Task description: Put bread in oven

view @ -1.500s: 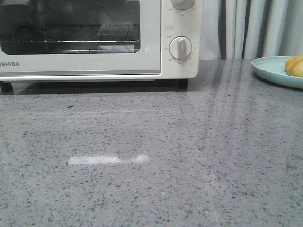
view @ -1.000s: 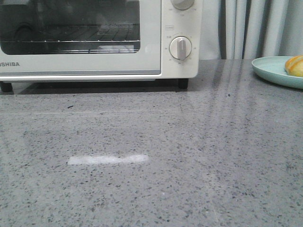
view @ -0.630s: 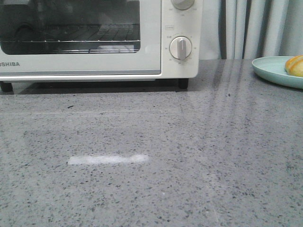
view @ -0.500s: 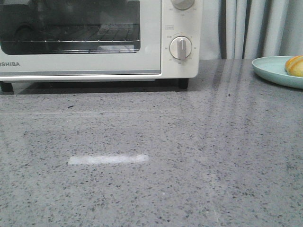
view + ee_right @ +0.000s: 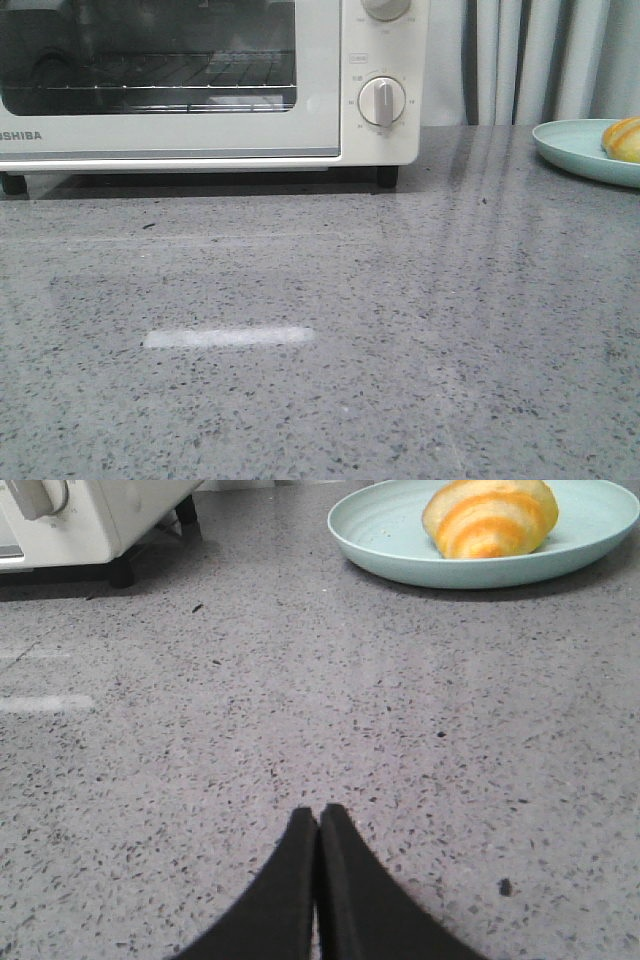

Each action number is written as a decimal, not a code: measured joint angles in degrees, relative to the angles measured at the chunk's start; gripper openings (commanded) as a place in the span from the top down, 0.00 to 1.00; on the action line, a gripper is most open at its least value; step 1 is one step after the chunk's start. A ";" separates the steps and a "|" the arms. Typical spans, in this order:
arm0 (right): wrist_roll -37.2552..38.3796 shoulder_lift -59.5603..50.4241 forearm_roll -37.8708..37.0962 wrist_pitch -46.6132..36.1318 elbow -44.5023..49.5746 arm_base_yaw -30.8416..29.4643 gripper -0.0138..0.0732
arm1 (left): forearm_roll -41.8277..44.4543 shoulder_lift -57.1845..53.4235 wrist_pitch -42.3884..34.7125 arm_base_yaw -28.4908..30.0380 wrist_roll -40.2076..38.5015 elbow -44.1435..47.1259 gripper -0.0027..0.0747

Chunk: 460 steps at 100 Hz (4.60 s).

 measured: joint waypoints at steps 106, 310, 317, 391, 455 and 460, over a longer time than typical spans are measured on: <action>0.00 0.00 0.00 0.00 0.00 0.00 0.90 | 0.00 0.00 0.00 0.00 0.00 0.00 0.99; 0.00 0.00 20.99 -21.23 -1.44 0.00 0.90 | -53.58 0.00 -11.53 0.00 2.97 -2.34 0.99; -0.13 0.00 20.70 -18.88 -4.07 0.00 0.90 | -50.60 0.00 -6.78 0.00 8.45 -6.81 0.99; -9.03 23.65 2.73 13.13 -33.00 0.00 0.90 | -43.84 40.29 -1.89 -17.43 34.64 -40.84 0.99; -9.48 24.90 2.73 10.19 -33.21 0.00 0.90 | -43.95 68.00 -5.00 -24.21 37.70 -56.33 0.99; -9.48 24.90 2.73 10.19 -33.21 0.00 0.90 | -43.95 68.69 -5.10 -24.21 37.73 -56.33 0.99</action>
